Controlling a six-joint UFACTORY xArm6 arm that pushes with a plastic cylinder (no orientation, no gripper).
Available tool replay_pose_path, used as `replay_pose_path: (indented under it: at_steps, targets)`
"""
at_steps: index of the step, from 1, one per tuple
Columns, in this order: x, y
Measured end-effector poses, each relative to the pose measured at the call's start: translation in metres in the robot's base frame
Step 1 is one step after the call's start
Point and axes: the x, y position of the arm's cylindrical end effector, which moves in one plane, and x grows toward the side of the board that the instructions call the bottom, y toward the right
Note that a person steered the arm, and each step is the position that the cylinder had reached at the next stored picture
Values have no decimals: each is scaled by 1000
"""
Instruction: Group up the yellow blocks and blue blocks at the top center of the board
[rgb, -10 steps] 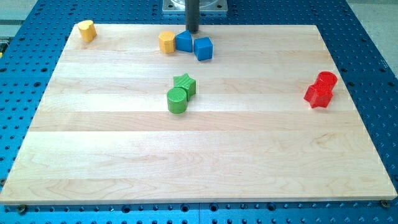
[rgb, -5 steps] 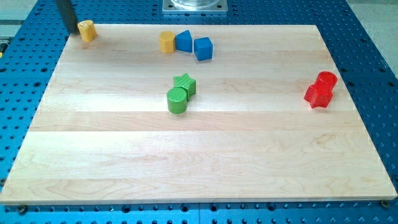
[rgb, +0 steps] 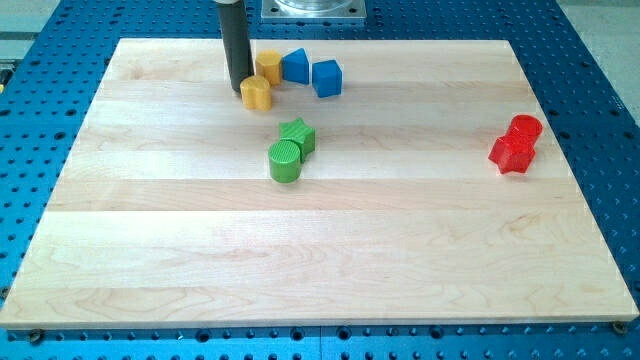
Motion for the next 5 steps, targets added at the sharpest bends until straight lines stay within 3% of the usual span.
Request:
replay_pose_path:
  at_steps: [1,3,4,5]
  targets:
    - [22,-5]
    - [19,44]
    - [47,46]
    - [49,85]
